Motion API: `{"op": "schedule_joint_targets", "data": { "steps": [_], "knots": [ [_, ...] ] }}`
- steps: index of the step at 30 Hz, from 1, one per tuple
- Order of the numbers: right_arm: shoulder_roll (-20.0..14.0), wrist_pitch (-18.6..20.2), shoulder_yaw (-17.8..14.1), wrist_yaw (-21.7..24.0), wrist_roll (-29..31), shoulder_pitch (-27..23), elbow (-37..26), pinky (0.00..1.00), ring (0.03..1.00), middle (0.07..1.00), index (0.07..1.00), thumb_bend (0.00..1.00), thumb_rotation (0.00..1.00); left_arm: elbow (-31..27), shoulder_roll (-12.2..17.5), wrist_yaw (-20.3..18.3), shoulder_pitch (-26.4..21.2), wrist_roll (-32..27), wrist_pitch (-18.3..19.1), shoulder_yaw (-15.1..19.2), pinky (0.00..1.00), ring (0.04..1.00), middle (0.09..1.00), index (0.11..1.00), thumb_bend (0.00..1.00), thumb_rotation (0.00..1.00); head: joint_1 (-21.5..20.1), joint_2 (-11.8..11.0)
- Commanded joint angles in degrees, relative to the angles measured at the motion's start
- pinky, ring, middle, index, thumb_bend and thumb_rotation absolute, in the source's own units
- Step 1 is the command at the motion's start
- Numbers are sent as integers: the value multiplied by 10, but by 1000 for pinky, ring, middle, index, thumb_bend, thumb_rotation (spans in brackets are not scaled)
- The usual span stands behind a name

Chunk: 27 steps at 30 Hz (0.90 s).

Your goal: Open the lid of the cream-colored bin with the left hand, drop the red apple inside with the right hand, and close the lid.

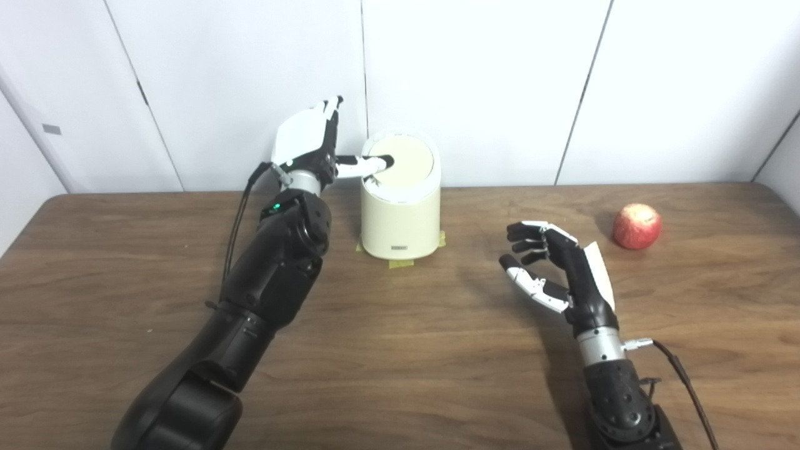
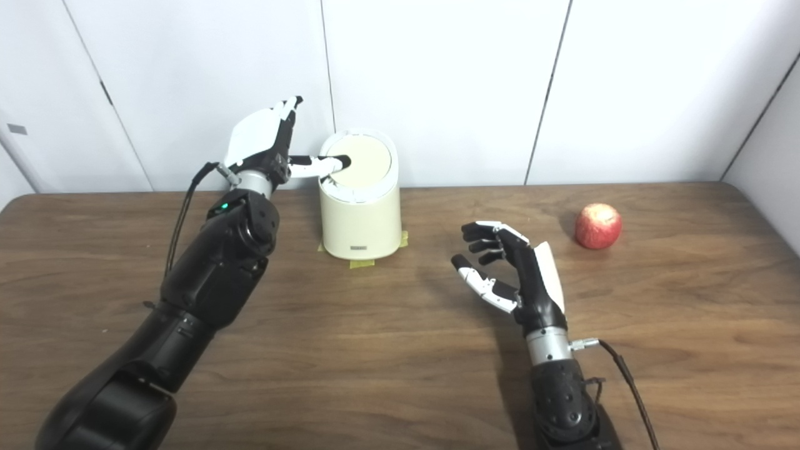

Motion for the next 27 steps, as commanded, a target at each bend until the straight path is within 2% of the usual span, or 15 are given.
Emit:
{"op": "schedule_joint_targets", "data": {
  "steps": [1,4,6,11,12,17,23,27],
  "knots": [
    [11,-20,5,-11,-3,-4,11,520,614,654,645,273,251,-11,-3,-2,-35,10,3,-2,1000,1000,1000,1000,945,314,-2,-1],
    [12,-18,5,-11,-1,-6,13,508,603,646,641,275,275,-14,-6,-5,-37,12,3,-3,1000,1000,1000,1000,916,331,-1,-2],
    [14,-19,3,-11,4,-6,15,511,603,645,640,288,300,-15,-7,-7,-38,16,4,-5,1000,1000,1000,1000,878,399,-1,-3],
    [17,-22,3,-11,12,-5,17,509,602,642,637,292,294,-20,-7,-8,-42,26,3,-12,1000,1000,1000,1000,843,484,-2,-2],
    [17,-22,3,-11,12,-5,18,513,606,644,638,300,323,-20,-8,-10,-43,27,3,-13,1000,1000,1000,1000,847,485,-2,-2],
    [15,-20,7,-13,5,-5,18,512,605,645,642,300,383,-18,-8,-11,-48,32,1,-18,1000,1000,1000,1000,877,444,-2,-2],
    [11,-24,12,-20,-10,-7,18,515,610,649,644,289,356,-13,-6,-11,-50,42,1,-27,1000,1000,1000,1000,921,392,-3,-1],
    [12,-17,12,-19,-7,-6,13,505,600,640,640,291,316,-1,2,-2,-52,91,4,-51,1000,1000,1000,1000,983,335,-4,-1]
  ]
}}
